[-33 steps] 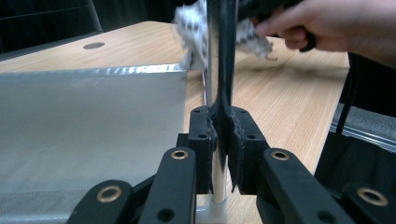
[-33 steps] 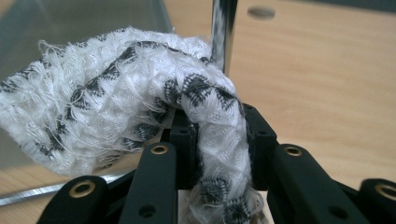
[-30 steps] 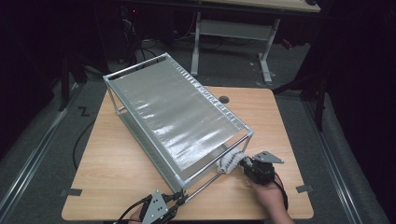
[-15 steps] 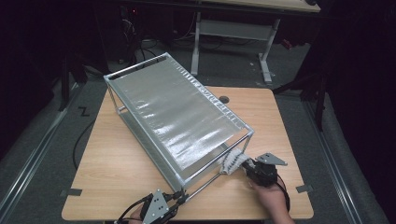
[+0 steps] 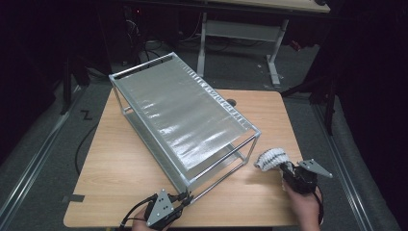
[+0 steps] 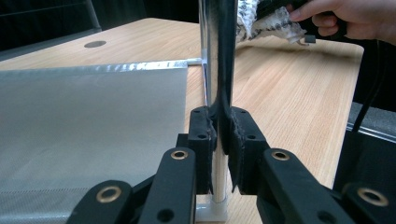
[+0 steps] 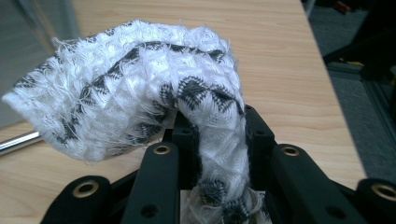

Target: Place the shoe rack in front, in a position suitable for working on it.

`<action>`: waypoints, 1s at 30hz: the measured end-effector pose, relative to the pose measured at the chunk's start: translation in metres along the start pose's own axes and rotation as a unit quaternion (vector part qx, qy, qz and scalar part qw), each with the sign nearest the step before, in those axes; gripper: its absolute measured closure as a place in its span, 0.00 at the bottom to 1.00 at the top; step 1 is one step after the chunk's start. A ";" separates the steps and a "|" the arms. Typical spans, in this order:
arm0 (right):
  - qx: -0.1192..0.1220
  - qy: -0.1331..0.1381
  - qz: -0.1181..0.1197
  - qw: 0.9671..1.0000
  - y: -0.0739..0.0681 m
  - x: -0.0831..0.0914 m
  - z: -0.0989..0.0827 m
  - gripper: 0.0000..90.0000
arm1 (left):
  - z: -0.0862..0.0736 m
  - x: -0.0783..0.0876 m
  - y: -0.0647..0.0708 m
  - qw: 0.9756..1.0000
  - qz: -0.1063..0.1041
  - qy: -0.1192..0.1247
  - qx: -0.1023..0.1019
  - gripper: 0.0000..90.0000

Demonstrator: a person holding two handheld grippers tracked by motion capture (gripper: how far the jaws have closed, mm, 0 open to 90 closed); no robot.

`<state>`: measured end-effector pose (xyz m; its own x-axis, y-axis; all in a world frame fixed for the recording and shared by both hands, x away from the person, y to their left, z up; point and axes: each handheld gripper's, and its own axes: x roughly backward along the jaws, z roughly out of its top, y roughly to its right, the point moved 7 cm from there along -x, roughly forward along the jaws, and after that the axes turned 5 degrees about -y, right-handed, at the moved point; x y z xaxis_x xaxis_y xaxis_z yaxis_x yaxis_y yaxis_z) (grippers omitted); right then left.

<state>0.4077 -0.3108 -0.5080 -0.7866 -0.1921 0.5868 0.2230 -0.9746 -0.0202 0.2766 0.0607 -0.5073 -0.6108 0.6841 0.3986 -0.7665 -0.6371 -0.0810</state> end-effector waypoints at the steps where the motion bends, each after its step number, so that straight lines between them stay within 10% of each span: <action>1: 0.000 0.001 -0.006 1.000 0.002 0.000 0.000 0.81 | -0.001 0.001 0.000 1.000 -0.001 -0.002 -0.001 0.89; 12: -0.001 0.027 -0.015 1.000 -0.005 -0.011 0.021 0.80 | -0.010 0.024 -0.002 0.999 0.036 -0.014 0.006 0.89; 30: 0.069 0.082 0.064 0.992 -0.088 -0.024 0.064 0.80 | -0.029 0.066 -0.013 0.993 0.104 -0.034 0.053 0.89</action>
<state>0.4435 -0.2135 -0.4685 -0.8274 -0.3410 0.4463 0.3957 -0.9178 0.0323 0.2402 0.1243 -0.5059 -0.7361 0.5109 0.4440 -0.5981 -0.7980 -0.0734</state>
